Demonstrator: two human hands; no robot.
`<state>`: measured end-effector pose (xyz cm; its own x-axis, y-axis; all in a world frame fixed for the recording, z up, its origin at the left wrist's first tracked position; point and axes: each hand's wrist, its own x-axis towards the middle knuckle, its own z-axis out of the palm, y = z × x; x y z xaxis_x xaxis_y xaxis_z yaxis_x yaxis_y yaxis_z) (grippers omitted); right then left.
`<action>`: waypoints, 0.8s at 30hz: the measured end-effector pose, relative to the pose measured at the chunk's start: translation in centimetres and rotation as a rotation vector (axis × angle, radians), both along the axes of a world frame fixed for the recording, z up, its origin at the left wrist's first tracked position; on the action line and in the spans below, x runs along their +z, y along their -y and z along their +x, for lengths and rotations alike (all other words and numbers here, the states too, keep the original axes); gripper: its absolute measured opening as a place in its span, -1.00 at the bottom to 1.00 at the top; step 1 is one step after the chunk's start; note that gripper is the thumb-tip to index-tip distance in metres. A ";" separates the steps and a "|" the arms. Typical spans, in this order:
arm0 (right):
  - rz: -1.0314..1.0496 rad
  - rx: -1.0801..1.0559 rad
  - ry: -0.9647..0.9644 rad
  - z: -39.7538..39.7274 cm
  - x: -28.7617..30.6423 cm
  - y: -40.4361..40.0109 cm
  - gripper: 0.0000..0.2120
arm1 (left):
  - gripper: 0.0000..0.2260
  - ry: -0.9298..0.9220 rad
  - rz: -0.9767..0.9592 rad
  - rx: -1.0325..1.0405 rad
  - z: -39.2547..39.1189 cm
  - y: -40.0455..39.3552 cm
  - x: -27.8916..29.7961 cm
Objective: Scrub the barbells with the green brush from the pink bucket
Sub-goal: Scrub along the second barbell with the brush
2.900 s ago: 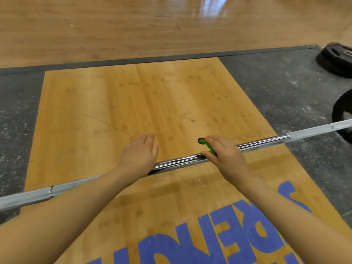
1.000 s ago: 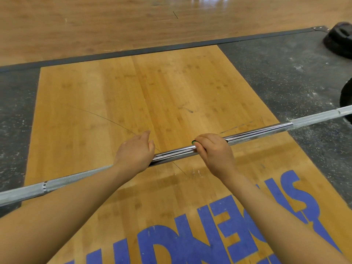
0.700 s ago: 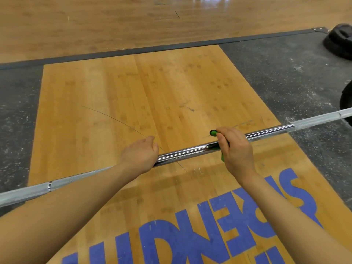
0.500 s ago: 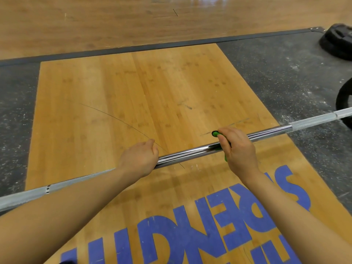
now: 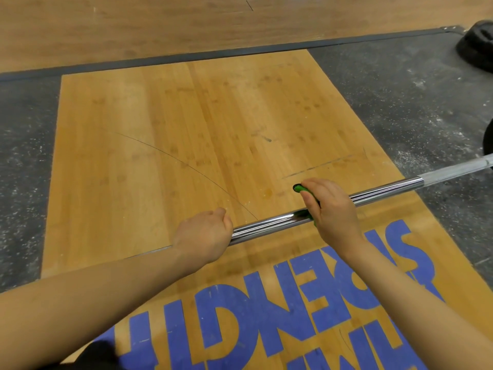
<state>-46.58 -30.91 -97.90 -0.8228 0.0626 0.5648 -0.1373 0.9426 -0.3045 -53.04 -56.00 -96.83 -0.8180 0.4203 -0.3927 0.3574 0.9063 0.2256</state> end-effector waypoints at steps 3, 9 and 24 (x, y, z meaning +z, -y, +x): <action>0.022 0.078 -0.014 0.6 -0.3 1.3 -0.52 | -0.65 0.023 -0.024 -0.022 1.1 0.0 0.1; 0.161 0.268 0.008 1.7 -1.2 5.2 -0.54 | -0.65 0.060 0.020 0.032 2.9 0.2 0.2; 0.316 0.164 0.055 3.2 -1.6 -0.9 -0.48 | -0.55 0.071 0.073 0.059 2.5 0.3 -0.5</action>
